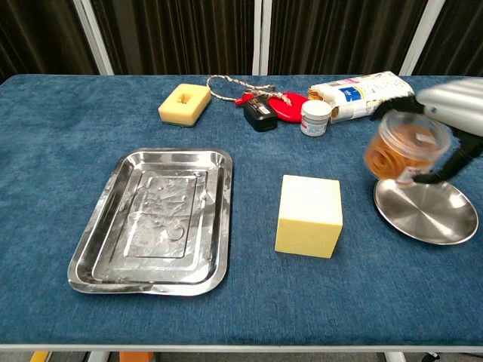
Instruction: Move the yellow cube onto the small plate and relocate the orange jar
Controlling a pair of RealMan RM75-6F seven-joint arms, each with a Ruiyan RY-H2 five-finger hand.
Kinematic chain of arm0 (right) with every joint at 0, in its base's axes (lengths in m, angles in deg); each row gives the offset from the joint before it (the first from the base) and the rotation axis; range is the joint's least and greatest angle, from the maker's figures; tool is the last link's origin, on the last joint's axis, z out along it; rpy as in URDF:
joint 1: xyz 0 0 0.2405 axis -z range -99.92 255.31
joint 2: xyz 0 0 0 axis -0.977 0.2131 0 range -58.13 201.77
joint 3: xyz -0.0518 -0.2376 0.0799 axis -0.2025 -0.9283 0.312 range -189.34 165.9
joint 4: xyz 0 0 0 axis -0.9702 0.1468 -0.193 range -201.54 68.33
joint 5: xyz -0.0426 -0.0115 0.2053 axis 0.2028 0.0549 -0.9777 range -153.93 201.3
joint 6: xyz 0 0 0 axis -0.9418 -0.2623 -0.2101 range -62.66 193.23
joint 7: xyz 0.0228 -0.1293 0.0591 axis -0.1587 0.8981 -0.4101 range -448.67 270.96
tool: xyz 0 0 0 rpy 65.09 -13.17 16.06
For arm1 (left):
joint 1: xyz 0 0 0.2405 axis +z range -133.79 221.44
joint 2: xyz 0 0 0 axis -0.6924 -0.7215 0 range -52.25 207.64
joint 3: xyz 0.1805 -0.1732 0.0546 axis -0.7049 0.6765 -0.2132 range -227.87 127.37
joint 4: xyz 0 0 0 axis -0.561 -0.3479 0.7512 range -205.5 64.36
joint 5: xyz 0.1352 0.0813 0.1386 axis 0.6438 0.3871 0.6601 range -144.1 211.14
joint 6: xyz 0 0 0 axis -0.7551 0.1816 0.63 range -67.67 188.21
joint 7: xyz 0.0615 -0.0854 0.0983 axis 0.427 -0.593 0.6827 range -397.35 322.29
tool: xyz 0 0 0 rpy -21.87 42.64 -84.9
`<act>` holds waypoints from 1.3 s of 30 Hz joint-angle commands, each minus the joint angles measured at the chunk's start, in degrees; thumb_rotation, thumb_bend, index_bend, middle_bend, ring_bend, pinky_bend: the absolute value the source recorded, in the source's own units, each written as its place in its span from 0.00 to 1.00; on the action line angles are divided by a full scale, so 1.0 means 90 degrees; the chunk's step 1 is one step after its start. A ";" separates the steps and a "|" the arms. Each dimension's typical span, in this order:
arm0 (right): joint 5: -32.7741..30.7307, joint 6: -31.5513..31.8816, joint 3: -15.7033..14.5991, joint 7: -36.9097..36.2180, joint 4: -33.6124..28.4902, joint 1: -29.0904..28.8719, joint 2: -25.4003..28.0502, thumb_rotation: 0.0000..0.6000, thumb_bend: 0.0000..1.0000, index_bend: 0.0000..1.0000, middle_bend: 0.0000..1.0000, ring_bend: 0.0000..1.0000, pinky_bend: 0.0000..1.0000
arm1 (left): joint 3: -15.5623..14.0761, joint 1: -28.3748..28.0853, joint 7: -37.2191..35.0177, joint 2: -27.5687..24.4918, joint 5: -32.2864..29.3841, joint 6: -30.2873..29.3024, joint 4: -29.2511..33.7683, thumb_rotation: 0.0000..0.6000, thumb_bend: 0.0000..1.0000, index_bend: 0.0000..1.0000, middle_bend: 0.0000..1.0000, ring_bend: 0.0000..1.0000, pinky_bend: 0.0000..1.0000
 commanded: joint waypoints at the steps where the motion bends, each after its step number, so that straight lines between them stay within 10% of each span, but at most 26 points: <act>1: -0.0296 -0.0367 0.0275 0.0192 0.0185 -0.0427 -0.0301 1.00 0.24 0.18 0.32 0.27 0.42 | 0.0015 0.0050 0.0003 -0.0047 0.0037 -0.0053 0.0042 1.00 0.01 0.14 0.09 0.05 0.27; 18: -0.1648 -0.1849 0.0837 0.0456 0.2634 -0.2412 -0.2526 1.00 0.21 0.18 0.32 0.27 0.41 | 0.0130 0.0233 -0.0052 -0.0123 0.0105 -0.0105 0.0010 1.00 0.01 0.14 0.09 0.05 0.27; 22: -0.1937 -0.2079 0.0770 0.0428 0.2829 -0.2583 -0.2669 1.00 0.16 0.05 0.22 0.16 0.27 | 0.0136 0.0265 -0.0134 -0.0125 0.0140 -0.0094 -0.0052 1.00 0.01 0.14 0.09 0.05 0.27; 27: -0.1689 -0.1809 0.0767 0.0160 0.2510 -0.2551 -0.2485 1.00 0.09 0.00 0.01 0.00 0.05 | 0.0163 0.0312 -0.0263 -0.0129 0.0159 -0.0108 -0.0102 1.00 0.01 0.14 0.09 0.05 0.27; 39: -0.1049 -0.0697 0.0601 0.0317 -0.0438 -0.1955 -0.0445 1.00 0.08 0.00 0.03 0.00 0.03 | 0.0195 0.0294 -0.0203 -0.0104 0.0247 -0.0016 0.0005 1.00 0.01 0.14 0.09 0.05 0.27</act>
